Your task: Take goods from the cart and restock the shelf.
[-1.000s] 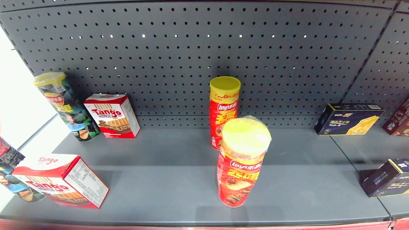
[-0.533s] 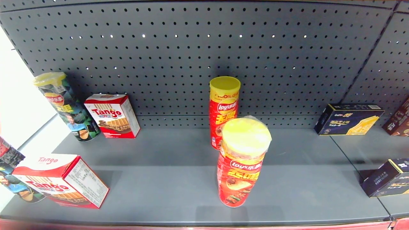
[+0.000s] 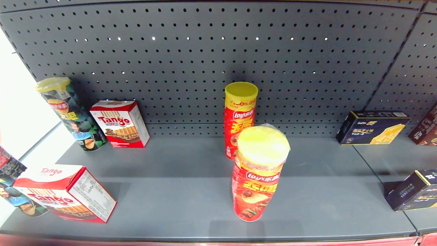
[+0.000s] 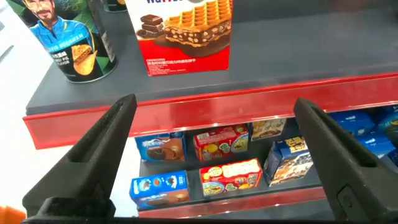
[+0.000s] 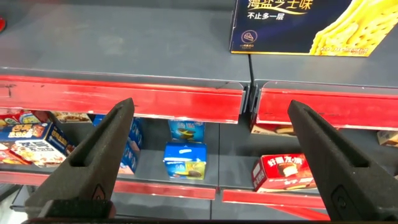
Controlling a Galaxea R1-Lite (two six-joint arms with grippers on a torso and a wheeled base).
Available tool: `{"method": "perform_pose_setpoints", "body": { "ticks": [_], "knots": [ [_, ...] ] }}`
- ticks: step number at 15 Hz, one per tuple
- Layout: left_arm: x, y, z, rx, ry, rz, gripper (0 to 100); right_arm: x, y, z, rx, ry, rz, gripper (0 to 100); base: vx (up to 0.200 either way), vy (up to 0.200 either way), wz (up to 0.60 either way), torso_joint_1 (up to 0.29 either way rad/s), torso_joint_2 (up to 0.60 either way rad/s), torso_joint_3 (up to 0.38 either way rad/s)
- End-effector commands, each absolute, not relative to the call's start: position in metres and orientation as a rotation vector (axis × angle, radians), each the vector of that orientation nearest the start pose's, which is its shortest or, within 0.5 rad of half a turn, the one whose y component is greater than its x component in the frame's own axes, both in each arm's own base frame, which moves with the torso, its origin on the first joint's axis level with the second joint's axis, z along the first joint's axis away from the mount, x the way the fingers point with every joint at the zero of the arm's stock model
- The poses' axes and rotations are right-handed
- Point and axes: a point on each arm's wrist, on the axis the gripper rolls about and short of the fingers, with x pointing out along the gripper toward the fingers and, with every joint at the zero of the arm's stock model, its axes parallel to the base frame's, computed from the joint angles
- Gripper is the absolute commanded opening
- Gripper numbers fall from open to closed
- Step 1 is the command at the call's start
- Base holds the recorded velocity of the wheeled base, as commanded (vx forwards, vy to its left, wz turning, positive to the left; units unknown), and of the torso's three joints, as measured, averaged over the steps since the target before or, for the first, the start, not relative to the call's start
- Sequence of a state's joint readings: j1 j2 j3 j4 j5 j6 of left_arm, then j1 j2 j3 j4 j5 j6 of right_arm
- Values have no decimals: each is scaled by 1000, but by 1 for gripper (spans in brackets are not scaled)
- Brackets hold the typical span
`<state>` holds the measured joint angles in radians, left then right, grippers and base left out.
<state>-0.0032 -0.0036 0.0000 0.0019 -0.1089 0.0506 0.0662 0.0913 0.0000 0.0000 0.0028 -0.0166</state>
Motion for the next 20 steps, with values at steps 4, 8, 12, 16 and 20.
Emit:
{"method": "perform_pose_setpoints", "body": {
  "ticks": [4,8,12,16,20],
  "knots": [
    [-23,-2,75,57,-2,-114,100,17,3,184,-14,105,161,100,0,0,0,0,0,0],
    [-23,-2,75,55,-2,-112,100,81,23,215,-108,199,360,100,0,0,0,0,0,0],
    [-23,-2,75,52,-1,-112,100,140,69,237,-136,237,538,100,0,0,0,0,0,0],
    [-23,-2,75,44,-1,-110,100,170,110,214,-168,314,659,100,0,0,0,0,0,0],
    [-23,-2,75,43,-1,-109,100,177,125,203,-191,354,688,100,0,0,0,0,0,0]
  ]
}}
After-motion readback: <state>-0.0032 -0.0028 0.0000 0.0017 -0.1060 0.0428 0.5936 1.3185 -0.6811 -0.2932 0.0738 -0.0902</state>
